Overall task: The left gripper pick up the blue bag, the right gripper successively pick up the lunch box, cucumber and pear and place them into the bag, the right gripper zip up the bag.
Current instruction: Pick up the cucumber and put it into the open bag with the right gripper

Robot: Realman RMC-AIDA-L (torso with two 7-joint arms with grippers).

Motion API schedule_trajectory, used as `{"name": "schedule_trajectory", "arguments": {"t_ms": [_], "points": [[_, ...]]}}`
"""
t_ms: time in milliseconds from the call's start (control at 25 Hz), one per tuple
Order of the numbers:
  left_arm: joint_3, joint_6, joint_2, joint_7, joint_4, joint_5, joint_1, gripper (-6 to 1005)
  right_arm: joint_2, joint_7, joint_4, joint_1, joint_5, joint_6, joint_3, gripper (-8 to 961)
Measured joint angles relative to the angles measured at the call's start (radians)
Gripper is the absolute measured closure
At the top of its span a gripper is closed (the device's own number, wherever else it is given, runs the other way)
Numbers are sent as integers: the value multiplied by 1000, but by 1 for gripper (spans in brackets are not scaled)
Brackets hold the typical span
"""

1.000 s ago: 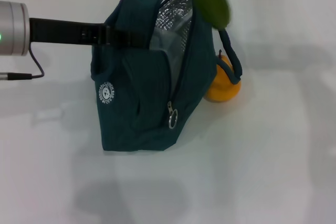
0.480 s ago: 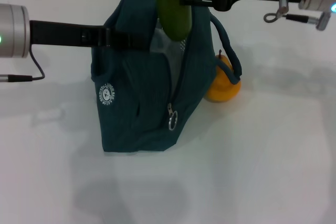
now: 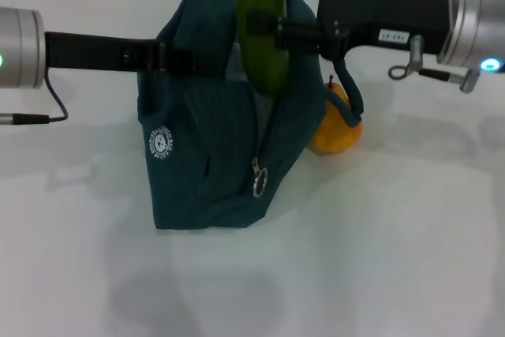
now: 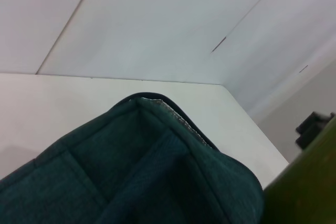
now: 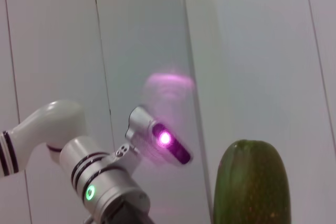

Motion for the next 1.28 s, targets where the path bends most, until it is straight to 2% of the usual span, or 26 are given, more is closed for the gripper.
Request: {"name": "schedule_trajectory", "arguments": {"t_ms": [400, 640, 1040, 1280], "points": [[0, -6, -1, 12, -18, 0, 0, 954, 1, -39, 51, -8, 4, 3, -33, 370], [0, -15, 0, 14, -33, -1, -6, 954, 3, -99, 113, -11, 62, 6, -59, 370], [0, -15, 0, 14, -34, -2, -4, 954, 2, -106, 123, -14, 69, 20, -70, 369], [0, -16, 0, 14, -34, -2, -3, 954, 2, -103, 123, -14, 70, 23, -71, 288]]}}
